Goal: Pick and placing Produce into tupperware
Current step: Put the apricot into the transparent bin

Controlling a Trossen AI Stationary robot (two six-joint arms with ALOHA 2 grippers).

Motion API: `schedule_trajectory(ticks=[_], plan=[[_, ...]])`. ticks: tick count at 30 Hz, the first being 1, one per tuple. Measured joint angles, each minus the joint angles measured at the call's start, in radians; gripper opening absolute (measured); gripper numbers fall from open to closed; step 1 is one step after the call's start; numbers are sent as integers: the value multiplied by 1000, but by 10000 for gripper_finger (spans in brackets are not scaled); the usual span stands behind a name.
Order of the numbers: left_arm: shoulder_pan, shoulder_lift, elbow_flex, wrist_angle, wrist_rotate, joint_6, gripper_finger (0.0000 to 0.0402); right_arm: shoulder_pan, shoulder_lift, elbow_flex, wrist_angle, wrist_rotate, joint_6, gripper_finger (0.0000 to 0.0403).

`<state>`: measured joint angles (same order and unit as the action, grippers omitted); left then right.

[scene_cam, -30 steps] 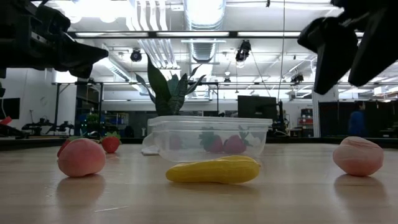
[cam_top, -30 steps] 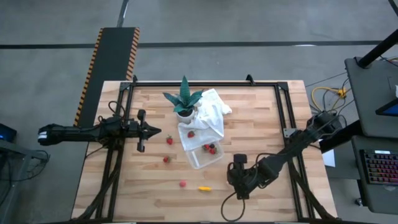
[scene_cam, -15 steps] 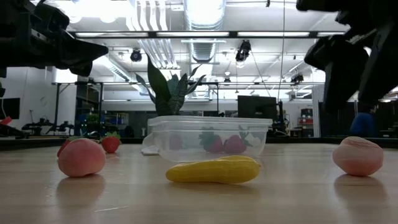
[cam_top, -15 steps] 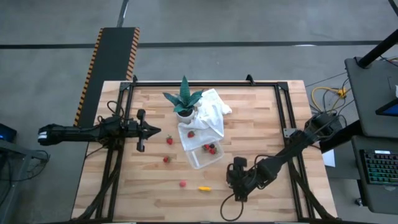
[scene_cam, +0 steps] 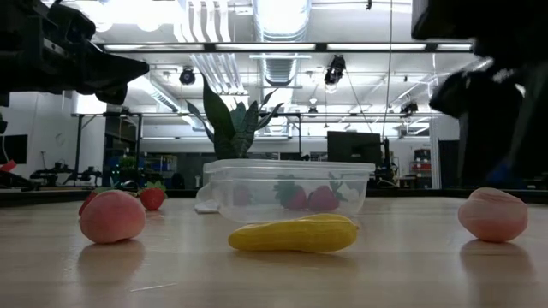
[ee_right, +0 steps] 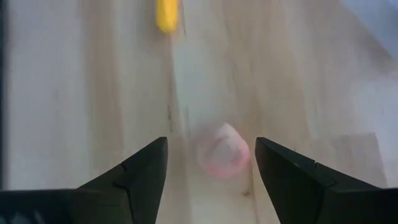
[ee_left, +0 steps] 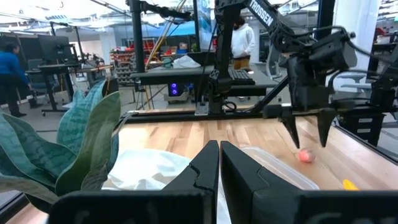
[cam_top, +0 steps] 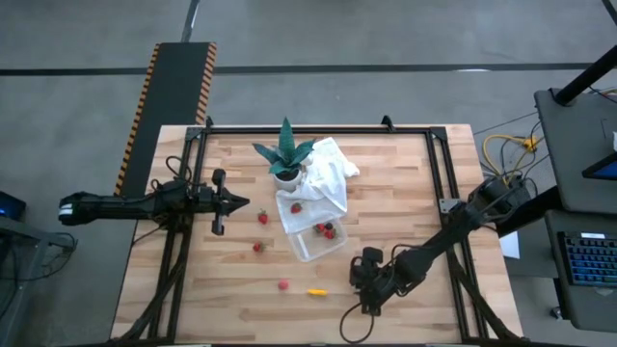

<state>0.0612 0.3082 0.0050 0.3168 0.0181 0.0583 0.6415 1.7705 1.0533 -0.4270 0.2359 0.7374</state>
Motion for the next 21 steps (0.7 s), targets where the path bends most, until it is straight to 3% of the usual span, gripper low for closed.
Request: schedule_trajectory(ticks=[8,21], plan=[[0,0,0,5,1,-53,0,0,76,-3,13,0,19,237],[0,51,0,4,5,-104,0,2,63,-3,14,7,21,231]])
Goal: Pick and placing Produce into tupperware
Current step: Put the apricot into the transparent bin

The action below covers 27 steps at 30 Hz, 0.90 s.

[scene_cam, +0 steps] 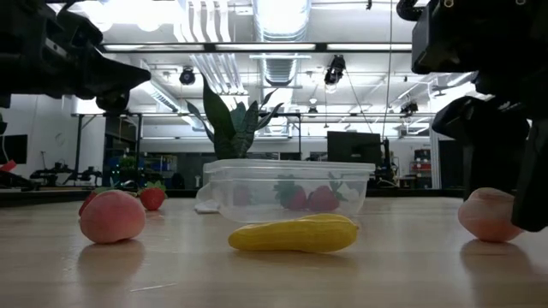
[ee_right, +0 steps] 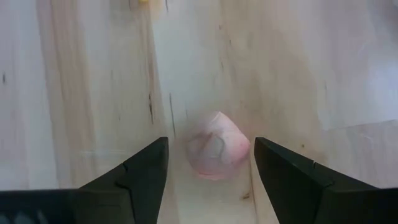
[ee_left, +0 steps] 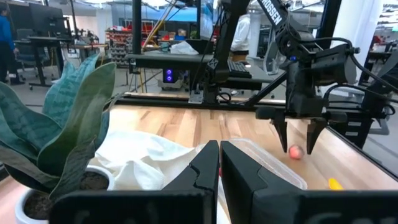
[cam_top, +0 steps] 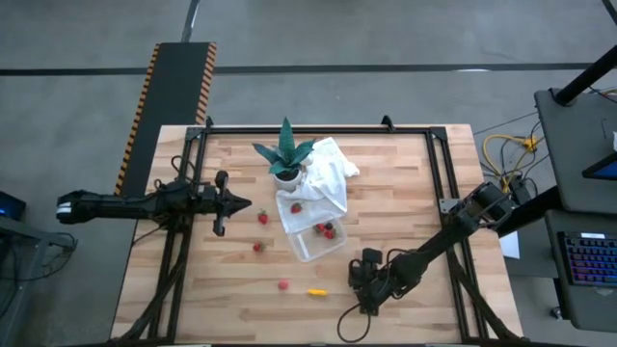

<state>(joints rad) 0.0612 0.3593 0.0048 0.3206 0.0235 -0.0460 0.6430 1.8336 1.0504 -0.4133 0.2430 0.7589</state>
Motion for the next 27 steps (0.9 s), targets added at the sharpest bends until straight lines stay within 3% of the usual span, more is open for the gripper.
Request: schedule_trajectory(ticks=[13,27], plan=[[0,12,0,3,-1,4,0,0,0,0,1,12,-1,213],[0,13,0,3,-1,0,0,0,-3,0,0,11,-15,89]])
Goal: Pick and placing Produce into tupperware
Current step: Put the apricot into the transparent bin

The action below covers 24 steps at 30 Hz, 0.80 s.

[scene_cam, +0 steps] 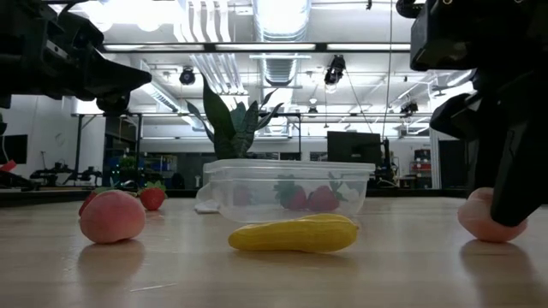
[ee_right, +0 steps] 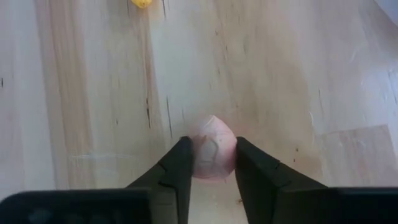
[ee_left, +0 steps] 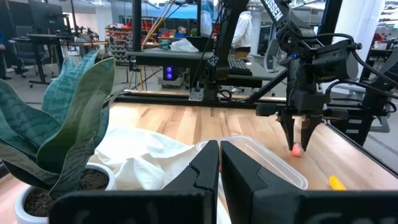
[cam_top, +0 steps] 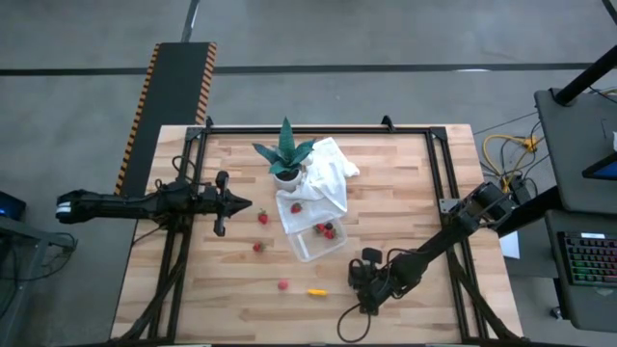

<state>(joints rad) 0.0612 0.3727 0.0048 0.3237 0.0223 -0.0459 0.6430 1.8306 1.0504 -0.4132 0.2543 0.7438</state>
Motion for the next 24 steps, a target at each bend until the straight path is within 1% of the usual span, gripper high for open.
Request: schedule_trajectory(ticks=[3,9,16,24], plan=[[0,0,0,0,0,0,0,-2,-2,0,-1,-15,-3,78],[0,0,0,0,0,0,0,-6,-9,1,-2,-20,-27,75],[0,-1,0,2,0,-1,0,-66,-45,47,-4,-14,-170,73],[0,-1,0,7,0,-2,0,-191,-102,97,-35,62,-377,73]])
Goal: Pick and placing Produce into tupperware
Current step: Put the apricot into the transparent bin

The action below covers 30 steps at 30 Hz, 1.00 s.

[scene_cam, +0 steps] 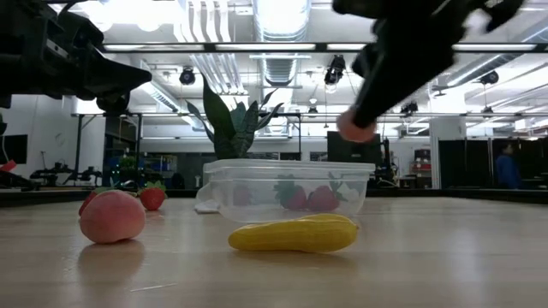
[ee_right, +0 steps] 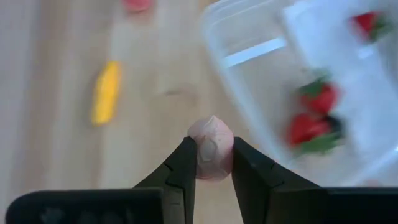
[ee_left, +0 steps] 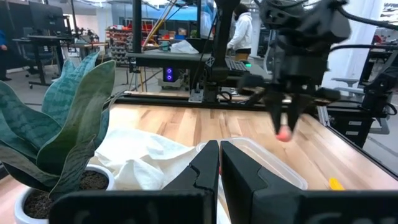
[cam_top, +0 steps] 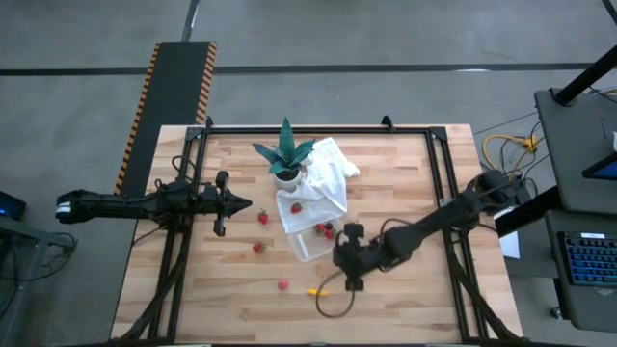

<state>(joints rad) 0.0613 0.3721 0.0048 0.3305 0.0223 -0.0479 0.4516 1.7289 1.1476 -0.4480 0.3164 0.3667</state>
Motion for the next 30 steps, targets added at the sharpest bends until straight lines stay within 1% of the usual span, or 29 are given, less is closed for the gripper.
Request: schedule_trajectory(ticks=[4,9,12,17,22,26,30], plan=[[0,0,0,0,0,0,0,-83,-8,19,-3,-2,-114,73],[0,4,0,-2,0,0,0,-193,-8,28,-16,-13,-199,73],[0,9,0,-4,0,-1,0,-256,-8,28,-16,-65,-239,73],[0,22,0,-4,0,-3,0,-341,-8,24,-14,-193,-263,73],[0,35,0,-1,0,-26,0,-361,-8,24,-11,-224,-286,73],[0,39,0,0,0,-26,0,-360,-8,13,12,-275,-314,73],[0,38,0,0,0,-26,0,-362,-8,8,14,-274,-316,73]])
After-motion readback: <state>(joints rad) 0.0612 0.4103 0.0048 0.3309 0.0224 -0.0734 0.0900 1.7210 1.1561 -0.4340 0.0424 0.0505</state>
